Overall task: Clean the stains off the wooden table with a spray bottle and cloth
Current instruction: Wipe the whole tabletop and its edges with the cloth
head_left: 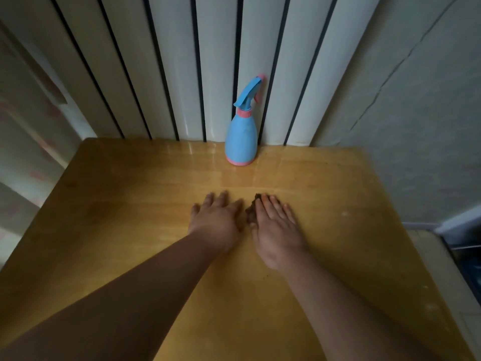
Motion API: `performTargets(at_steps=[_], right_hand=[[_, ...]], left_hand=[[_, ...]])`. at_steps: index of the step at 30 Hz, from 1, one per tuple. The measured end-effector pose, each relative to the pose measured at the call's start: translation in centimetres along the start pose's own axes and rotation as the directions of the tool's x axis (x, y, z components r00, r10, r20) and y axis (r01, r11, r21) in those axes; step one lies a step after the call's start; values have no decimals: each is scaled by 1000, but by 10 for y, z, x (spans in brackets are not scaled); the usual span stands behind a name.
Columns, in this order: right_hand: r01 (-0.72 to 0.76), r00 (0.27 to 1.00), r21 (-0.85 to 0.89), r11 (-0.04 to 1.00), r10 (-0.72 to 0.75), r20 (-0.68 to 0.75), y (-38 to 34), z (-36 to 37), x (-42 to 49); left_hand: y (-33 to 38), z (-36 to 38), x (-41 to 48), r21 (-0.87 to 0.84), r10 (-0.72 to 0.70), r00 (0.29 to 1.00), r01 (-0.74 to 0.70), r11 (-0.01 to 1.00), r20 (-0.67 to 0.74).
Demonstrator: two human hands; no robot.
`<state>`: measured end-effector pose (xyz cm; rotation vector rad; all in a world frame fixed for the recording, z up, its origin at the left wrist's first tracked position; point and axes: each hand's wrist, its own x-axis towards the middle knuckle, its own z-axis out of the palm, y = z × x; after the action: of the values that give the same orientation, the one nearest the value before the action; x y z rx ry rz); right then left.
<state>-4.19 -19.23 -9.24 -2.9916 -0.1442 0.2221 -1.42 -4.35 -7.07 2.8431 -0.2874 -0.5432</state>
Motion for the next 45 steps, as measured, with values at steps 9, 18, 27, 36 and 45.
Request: performTargets(at_steps=[9, 18, 27, 36, 45], right_hand=[[-292, 956, 39, 956, 292, 14, 38, -12, 58], [-519, 852, 24, 854, 519, -58, 67, -11, -11], [-147, 988, 5, 989, 147, -51, 28, -12, 47], [-547, 833, 4, 837, 546, -90, 142, -26, 70], [-145, 987, 16, 989, 146, -66, 122, -26, 113]], left_hand=[[-4, -4, 10, 37, 1, 998, -3, 999, 67], [-3, -7, 6, 46, 6, 997, -10, 999, 80], [1, -11, 24, 131, -56, 997, 49, 990, 54], [29, -9, 66, 213, -76, 971, 27, 977, 225], [64, -17, 98, 223, -67, 976, 20, 975, 207]])
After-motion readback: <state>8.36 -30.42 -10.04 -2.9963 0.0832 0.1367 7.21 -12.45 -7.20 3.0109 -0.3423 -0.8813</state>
